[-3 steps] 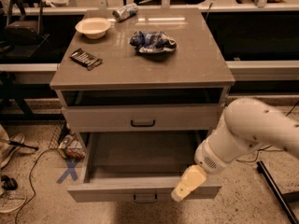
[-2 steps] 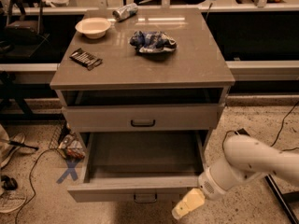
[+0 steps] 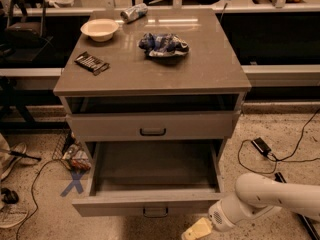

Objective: Close middle drawer

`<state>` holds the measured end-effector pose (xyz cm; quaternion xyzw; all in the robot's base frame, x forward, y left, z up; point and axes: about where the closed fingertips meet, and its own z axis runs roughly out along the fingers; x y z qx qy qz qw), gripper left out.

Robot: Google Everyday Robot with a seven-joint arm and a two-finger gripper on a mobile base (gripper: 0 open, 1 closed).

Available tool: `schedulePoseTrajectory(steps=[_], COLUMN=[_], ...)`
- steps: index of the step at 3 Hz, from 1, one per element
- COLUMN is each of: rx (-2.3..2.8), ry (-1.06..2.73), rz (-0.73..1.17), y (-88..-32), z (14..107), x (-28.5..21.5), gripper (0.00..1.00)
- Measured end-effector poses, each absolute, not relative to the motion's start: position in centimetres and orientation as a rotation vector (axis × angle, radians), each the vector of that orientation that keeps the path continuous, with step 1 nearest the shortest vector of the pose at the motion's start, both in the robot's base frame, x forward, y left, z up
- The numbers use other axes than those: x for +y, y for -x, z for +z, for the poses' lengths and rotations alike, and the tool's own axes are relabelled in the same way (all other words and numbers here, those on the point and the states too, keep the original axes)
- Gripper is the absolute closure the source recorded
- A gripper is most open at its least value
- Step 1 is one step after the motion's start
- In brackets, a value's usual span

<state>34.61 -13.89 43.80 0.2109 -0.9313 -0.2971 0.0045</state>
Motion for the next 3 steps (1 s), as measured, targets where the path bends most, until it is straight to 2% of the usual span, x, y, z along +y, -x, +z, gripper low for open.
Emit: schedulePoseTrajectory(steps=[1,2,3], rx=[-3.025,-3.082,-3.082], ry=[-0.559,-0.548,-0.548], rz=[-0.910,-0.869,-0.869], y=[-38.8,-41.7,-41.7], z=[37.8,36.2,36.2], x=[-13.7,-13.3,-13.3], gripper=[0.49,0.72,0.96])
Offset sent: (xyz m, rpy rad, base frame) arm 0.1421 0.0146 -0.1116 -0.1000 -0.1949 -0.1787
